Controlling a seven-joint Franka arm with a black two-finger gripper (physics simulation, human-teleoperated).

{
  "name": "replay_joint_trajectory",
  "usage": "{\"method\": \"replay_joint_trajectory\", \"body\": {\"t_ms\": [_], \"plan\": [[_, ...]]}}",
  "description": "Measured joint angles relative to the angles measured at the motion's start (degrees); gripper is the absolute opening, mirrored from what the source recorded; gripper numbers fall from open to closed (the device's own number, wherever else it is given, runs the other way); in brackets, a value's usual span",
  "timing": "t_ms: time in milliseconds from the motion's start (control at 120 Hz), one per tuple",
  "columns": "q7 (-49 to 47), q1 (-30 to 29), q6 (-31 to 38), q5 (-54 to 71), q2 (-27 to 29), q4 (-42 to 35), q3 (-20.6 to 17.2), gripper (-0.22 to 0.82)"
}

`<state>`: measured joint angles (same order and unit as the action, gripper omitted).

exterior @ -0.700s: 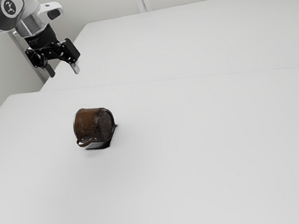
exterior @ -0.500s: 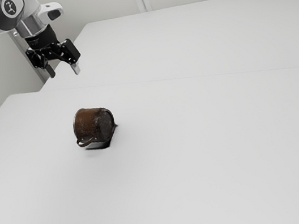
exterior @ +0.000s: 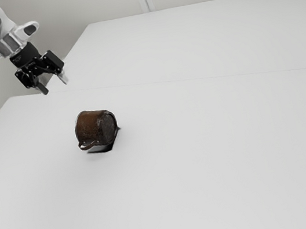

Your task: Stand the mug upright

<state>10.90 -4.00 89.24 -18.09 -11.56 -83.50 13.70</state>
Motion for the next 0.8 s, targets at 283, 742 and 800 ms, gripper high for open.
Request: {"method": "replay_joint_trajectory", "body": {"t_ms": [283, 742, 800], "plan": [[12.21, -10.79, -1.55, -17.42, -13.18, 5.76, 1.04, 0.60], [26.80, -16.02, -6.40, -42.49, -25.37, 1.38, 0.86, 0.60], [28.05, -16.04, -7.15, -44.52, -25.38, -0.07, 0.82, 0.60]]}}
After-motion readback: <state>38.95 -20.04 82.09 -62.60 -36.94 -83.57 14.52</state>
